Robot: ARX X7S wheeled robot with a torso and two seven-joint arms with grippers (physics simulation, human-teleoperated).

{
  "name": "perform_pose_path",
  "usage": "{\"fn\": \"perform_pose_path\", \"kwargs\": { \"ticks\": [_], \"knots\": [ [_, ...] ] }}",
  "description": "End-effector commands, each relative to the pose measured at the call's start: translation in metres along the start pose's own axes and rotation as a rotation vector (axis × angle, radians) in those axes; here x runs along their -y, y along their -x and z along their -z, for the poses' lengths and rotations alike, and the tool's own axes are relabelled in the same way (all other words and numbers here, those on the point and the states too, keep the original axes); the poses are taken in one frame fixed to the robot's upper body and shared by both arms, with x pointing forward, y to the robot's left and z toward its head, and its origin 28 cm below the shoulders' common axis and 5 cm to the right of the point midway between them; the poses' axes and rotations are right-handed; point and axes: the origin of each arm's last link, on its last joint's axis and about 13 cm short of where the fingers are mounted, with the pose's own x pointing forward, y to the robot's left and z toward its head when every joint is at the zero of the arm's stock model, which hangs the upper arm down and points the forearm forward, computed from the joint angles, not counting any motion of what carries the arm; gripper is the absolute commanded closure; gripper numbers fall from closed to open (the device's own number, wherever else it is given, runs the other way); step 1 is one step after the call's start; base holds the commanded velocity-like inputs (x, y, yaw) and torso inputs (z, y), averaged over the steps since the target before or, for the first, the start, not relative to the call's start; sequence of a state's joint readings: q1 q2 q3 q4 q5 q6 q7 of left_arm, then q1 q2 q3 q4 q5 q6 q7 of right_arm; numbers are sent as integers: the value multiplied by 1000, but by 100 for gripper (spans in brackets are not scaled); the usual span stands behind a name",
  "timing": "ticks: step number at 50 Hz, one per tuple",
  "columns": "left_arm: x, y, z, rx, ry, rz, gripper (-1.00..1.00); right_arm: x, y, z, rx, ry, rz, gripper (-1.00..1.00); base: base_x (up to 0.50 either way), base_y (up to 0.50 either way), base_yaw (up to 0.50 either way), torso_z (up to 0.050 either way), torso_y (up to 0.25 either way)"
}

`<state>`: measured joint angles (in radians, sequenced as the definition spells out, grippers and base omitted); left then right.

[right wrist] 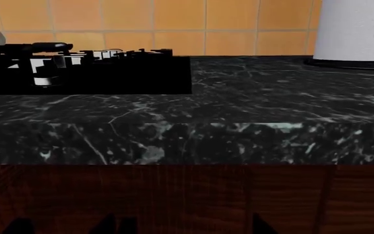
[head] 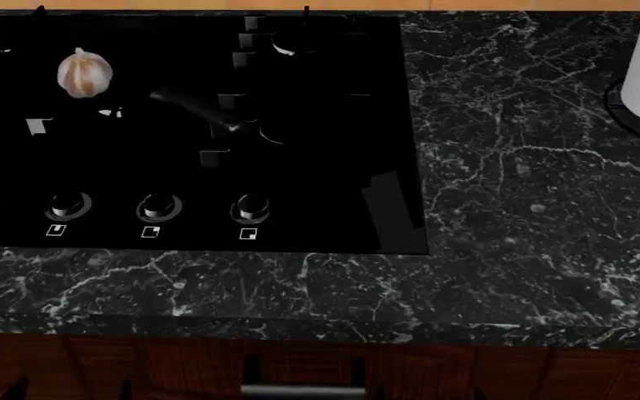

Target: Pick up the pan and dump the vegetables in it onto the plate. Then return the pan to the stove.

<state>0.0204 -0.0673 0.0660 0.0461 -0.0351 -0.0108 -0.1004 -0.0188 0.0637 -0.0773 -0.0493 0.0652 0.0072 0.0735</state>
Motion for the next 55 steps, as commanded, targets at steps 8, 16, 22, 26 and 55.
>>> {"fn": "perform_pose_path", "kwargs": {
  "ticks": [8,16,22,26,55],
  "knots": [
    [-7,1,-41,76,-39,53,-100,8,-3,-37,30,62,-16,-100,0,0,0,45,164],
    [-15,-5,-62,74,-26,96,-100,16,-10,-63,42,81,-30,-100,0,0,0,45,163],
    [-21,-10,-76,85,-38,96,-100,24,-18,-83,47,110,-22,-100,0,0,0,45,165],
    [-24,-12,-88,90,-55,102,-100,28,-22,-96,56,129,-10,-100,0,0,0,45,165],
    [-28,-13,-128,148,-110,110,-100,23,-20,-141,137,231,-22,-100,0,248,0,45,164]
  ]
}}
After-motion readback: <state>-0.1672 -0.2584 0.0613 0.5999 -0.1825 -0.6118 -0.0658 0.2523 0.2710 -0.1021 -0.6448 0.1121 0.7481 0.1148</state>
